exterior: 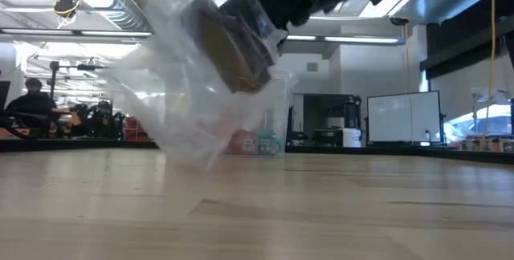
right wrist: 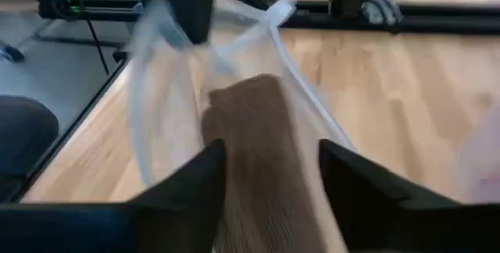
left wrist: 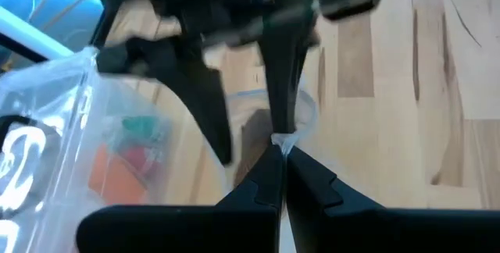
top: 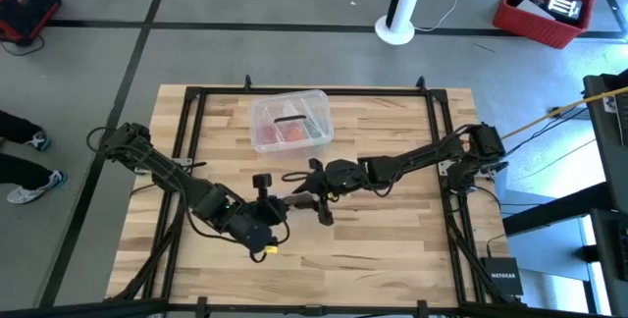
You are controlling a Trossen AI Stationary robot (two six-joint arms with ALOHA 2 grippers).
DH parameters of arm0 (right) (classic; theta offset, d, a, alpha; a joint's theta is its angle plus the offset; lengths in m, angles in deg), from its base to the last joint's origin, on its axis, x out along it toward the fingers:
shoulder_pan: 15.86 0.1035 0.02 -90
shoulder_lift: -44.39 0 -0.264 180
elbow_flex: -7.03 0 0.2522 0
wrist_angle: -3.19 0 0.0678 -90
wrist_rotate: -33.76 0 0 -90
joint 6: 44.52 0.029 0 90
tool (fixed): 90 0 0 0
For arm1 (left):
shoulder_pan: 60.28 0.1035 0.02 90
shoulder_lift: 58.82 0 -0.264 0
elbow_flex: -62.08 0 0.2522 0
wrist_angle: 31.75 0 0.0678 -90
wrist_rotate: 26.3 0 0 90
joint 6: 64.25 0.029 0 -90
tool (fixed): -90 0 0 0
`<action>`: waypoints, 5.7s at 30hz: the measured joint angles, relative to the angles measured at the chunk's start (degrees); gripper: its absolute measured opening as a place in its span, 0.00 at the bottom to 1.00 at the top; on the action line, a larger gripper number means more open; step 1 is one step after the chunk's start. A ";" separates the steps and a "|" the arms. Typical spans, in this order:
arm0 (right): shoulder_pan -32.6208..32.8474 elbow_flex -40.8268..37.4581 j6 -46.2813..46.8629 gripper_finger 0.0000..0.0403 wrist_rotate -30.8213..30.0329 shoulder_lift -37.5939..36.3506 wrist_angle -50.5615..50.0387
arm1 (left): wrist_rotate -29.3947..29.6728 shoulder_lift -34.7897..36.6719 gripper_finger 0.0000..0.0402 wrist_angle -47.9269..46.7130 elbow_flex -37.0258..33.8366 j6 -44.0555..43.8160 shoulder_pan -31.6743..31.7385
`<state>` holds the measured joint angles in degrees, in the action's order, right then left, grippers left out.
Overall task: Roll bandage
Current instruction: Put the rolled brown bandage into the transparent zip bag, then close the transparent zip bag
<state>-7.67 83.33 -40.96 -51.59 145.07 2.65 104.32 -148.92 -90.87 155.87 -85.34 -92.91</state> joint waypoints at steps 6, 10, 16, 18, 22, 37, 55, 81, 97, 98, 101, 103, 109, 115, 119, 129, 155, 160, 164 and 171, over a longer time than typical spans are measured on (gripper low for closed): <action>0.00 6.78 -8.38 0.71 -1.75 -7.20 -15.64 | -2.09 0.09 0.00 -5.68 0.02 -6.31 -0.04; 0.01 9.62 -9.84 0.79 -3.13 -11.17 -27.22 | -2.03 0.09 0.00 -8.84 0.02 -10.05 -0.02; 1.51 8.88 -8.50 0.80 -8.18 -18.86 -40.71 | -1.68 0.09 0.00 -10.51 0.02 -12.14 0.58; 2.65 4.33 -7.80 0.78 -8.75 -20.87 -37.82 | -0.73 0.09 0.00 -10.52 0.02 -12.70 0.82; 5.10 -9.08 -6.09 0.75 -8.74 -22.70 -19.42 | -0.59 0.09 0.00 -10.61 0.02 -13.65 1.66; 5.89 -22.47 1.23 0.67 -9.84 -5.06 26.04 | -0.57 0.09 0.00 -4.64 0.00 -9.71 1.60; 6.03 -22.00 -6.80 0.03 -11.91 -6.33 23.78 | -1.29 0.04 0.00 -1.88 0.00 -4.00 0.31; 6.41 -19.72 -14.57 0.00 -17.54 -22.45 0.17 | -4.47 0.87 0.38 -10.83 -1.44 -22.73 -1.96; 6.40 -19.64 -14.08 0.00 -17.66 -22.45 -1.44 | -0.68 2.33 0.38 15.85 -22.05 -30.01 -7.07; 6.40 -19.64 -14.06 0.00 -17.66 -22.45 -1.41 | 0.58 3.01 0.38 18.25 -23.22 -29.85 -7.15; 6.40 -19.64 -14.04 0.00 -17.69 -22.45 -1.14 | 4.21 4.92 0.38 28.55 -27.89 -26.80 -7.40; 6.40 -19.64 -14.01 0.00 -18.14 -22.43 -1.18 | 4.54 5.09 0.38 38.03 -31.16 -23.47 -7.27; 6.40 -19.64 -13.92 0.00 -18.65 -22.43 -1.09 | 5.63 4.74 0.38 60.24 -39.92 -17.43 -6.17; 6.40 -19.64 -13.01 0.00 -19.50 -22.43 -1.07 | 7.62 4.72 0.32 63.75 -42.05 -16.60 -5.50; 6.41 -19.64 -12.77 0.00 -19.39 -22.43 -0.30 | 7.65 4.72 0.17 64.95 -42.03 -13.73 -4.22; 6.43 -16.21 -15.79 0.00 -18.13 -25.03 -9.33 | 9.76 15.72 0.01 40.07 -34.95 -10.20 -5.46; 2.25 0.26 -13.63 0.46 -10.07 -21.54 -25.97 | 7.56 16.70 0.00 31.03 -33.00 -9.53 -4.13; 2.16 0.38 -15.26 0.50 -9.15 -16.91 -11.02 | 7.59 17.03 0.00 30.99 -33.00 -8.88 -4.13; 2.16 0.38 -15.90 0.49 -5.73 -10.52 -2.56 | 7.60 17.03 0.00 30.93 -33.00 -8.92 -4.15; 2.25 8.58 -17.58 0.45 -2.98 -1.87 -1.97 | 7.58 17.00 0.00 30.93 -33.00 -8.63 -4.11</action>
<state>-5.42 91.91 -58.54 -54.57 143.21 0.67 111.90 -131.92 -59.93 122.86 -93.97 -97.01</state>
